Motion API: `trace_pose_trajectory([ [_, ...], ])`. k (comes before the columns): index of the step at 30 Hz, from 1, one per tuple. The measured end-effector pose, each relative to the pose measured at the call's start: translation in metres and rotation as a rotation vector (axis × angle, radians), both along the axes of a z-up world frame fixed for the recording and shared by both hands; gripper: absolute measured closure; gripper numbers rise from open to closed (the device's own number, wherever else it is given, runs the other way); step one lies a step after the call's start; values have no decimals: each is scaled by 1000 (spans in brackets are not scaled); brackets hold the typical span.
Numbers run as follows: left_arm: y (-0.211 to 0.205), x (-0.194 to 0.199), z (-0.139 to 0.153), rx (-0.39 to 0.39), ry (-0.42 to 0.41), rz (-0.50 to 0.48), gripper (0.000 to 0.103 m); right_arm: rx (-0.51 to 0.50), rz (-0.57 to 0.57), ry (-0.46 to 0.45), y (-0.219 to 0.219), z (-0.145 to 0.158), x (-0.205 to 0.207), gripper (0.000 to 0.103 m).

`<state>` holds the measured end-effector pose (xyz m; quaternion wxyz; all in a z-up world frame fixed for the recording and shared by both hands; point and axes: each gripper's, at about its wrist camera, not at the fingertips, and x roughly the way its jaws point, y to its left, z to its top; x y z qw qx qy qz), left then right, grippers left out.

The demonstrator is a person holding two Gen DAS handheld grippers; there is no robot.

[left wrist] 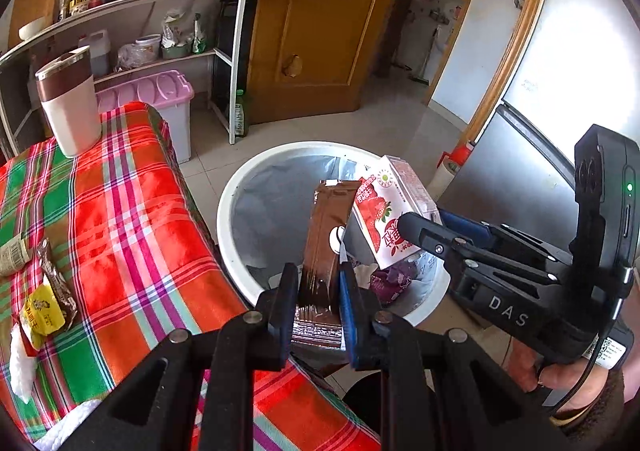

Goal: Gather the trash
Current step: 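Carry both items over the white bin and open both tools to drop them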

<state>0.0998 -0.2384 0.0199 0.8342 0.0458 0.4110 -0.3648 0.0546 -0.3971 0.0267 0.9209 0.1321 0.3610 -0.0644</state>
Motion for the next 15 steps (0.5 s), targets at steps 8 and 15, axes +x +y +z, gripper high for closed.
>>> trace_pose_trajectory([
  [8,-22,12,-17,17,59,-9,82,-49,-52,50,-20,-15,1,65],
  [15,-29,13,-21,48,44,5,53,-59,-63,95,-28,-25,8,64],
])
